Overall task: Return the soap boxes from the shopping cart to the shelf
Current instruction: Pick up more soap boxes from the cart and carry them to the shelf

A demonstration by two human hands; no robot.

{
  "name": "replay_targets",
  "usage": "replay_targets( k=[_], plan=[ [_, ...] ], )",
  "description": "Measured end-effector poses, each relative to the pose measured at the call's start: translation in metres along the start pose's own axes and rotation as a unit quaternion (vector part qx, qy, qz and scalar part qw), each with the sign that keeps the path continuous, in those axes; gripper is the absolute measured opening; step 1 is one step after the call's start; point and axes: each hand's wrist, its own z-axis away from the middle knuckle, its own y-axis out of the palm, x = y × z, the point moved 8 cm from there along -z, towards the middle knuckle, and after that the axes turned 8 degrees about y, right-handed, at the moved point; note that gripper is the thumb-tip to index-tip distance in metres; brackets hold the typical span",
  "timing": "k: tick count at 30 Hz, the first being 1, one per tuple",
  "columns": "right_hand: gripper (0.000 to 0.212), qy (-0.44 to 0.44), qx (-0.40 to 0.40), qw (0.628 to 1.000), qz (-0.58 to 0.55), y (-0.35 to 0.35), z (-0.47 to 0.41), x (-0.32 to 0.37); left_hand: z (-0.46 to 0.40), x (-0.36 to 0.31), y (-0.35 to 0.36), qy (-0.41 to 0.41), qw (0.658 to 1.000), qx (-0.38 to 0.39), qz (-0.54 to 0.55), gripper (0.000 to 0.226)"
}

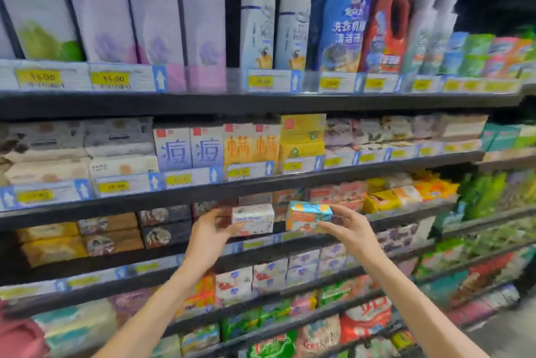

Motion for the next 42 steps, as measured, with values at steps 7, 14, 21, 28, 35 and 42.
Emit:
replay_targets(
  k=[7,14,21,28,35,42],
  plan=[
    [0.043,-0.033,0.051,0.997,0.038,0.015,-0.045,-0.016,-0.001,0.020,0.020,-0.070,0.995,-0.033,-0.062,0.035],
    [0.046,-0.037,0.079,0.995,0.051,0.023,-0.060,-0.022,-0.006,0.021,0.040,-0.116,0.979,-0.049,-0.163,0.051],
    [0.039,-0.064,0.053,0.989,0.121,0.029,-0.062,-0.019,-0.004,0.015,0.043,-0.075,0.955,-0.060,-0.282,0.035],
    [0.048,-0.085,0.029,0.979,0.181,0.039,-0.055,-0.024,-0.009,0.019,0.048,-0.089,0.949,-0.042,-0.299,0.035],
    [0.039,-0.081,-0.029,0.974,0.208,0.040,-0.051,-0.020,-0.010,0.021,0.048,-0.081,0.947,-0.034,-0.310,0.034],
    [0.031,-0.075,-0.052,0.974,0.209,0.037,-0.051,-0.022,-0.012,0.021,0.053,-0.069,0.951,-0.036,-0.301,0.035]
  ],
)
